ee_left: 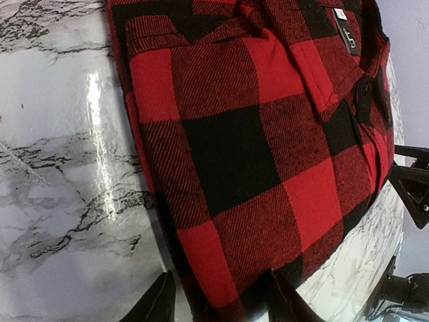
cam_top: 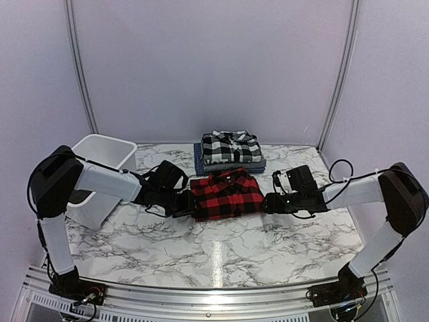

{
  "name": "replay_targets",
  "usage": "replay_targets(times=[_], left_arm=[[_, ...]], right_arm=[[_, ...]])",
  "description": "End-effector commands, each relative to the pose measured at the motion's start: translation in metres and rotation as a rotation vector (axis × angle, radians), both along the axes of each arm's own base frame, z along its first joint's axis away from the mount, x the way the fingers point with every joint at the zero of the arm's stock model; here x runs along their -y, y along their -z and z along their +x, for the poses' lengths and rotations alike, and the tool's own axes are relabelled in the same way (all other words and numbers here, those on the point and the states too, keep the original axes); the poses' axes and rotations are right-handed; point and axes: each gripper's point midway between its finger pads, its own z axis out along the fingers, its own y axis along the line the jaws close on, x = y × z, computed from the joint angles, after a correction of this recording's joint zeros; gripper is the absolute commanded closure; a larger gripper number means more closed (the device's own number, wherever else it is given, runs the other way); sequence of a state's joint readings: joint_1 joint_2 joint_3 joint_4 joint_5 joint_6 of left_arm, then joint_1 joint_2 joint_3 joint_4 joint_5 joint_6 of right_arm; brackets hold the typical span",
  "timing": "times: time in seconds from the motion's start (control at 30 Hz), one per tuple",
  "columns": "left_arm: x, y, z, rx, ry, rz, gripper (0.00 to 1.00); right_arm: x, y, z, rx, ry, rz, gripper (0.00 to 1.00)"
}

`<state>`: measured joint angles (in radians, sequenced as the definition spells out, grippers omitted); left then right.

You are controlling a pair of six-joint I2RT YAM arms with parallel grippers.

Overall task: Fold and stack the long sleeve shirts
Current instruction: Move the square-folded shirt to the center of the board.

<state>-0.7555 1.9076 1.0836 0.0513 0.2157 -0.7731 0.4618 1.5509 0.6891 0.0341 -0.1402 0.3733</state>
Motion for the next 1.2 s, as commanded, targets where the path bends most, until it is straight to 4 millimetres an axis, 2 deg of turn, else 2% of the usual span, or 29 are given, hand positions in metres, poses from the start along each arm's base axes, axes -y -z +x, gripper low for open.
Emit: replay_targets(times=[0.0,0.17,0.23,0.33,0.37,0.47,0.63,0.73,0.8,0.83,0.87,0.93,1.0,1.03,1.07,1.1,1.17], left_arm=[[0.005,0.005,0.009,0.008,-0.022,0.004,0.52],[0.015,0.008,0.009,-0.014,-0.011,-0.020,0.59],[0.020,0.009,0.008,-0.025,-0.008,-0.042,0.70],[0.027,0.007,0.008,-0.046,-0.007,-0.091,0.86],[0.031,0.005,0.008,-0.047,-0.004,-0.106,0.91],[0.033,-0.007,0.011,-0.031,-0.006,-0.124,1.00],[0.027,-0.039,0.012,0.022,0.023,-0.112,1.00],[0.017,-0.052,0.001,0.032,0.040,-0.099,1.00],[0.007,-0.052,-0.012,0.027,0.045,-0.088,1.00],[0.001,-0.053,-0.018,0.026,0.046,-0.085,1.00],[-0.007,-0.050,-0.030,0.011,0.050,-0.067,1.00],[-0.021,-0.035,-0.052,-0.021,0.063,-0.023,1.00],[-0.038,-0.017,-0.070,-0.056,0.067,0.021,1.00],[-0.046,-0.009,-0.077,-0.071,0.060,0.040,0.96],[-0.053,-0.004,-0.082,-0.077,0.055,0.055,0.86],[-0.057,-0.001,-0.085,-0.078,0.050,0.064,0.75],[-0.062,-0.002,-0.086,-0.065,0.046,0.073,0.64]], right_arm=[[-0.020,-0.006,0.015,0.053,-0.028,0.109,0.38],[-0.027,0.001,0.019,0.034,-0.030,0.127,0.48],[-0.031,0.003,0.020,0.025,-0.035,0.130,0.55],[-0.039,0.004,0.020,0.008,-0.052,0.135,0.71],[-0.041,0.001,0.021,0.008,-0.058,0.135,0.80],[-0.043,-0.011,0.026,0.011,-0.056,0.062,0.98],[-0.044,-0.044,0.032,0.035,-0.069,-0.184,1.00],[-0.047,-0.051,0.018,0.030,-0.082,-0.312,1.00],[-0.051,-0.047,0.000,0.011,-0.097,-0.367,1.00],[-0.053,-0.042,-0.011,0.000,-0.106,-0.384,0.98],[-0.054,-0.036,-0.023,-0.015,-0.115,-0.398,0.91],[-0.056,-0.023,-0.046,-0.048,-0.125,-0.394,0.70],[-0.050,-0.017,-0.061,-0.065,-0.107,-0.372,0.54],[-0.048,-0.018,-0.066,-0.067,-0.094,-0.345,0.44],[-0.046,-0.026,-0.068,-0.054,-0.079,-0.311,0.38],[-0.045,-0.032,-0.068,-0.040,-0.064,-0.287,0.35],[-0.046,-0.045,-0.065,-0.016,-0.045,-0.236,0.34]])
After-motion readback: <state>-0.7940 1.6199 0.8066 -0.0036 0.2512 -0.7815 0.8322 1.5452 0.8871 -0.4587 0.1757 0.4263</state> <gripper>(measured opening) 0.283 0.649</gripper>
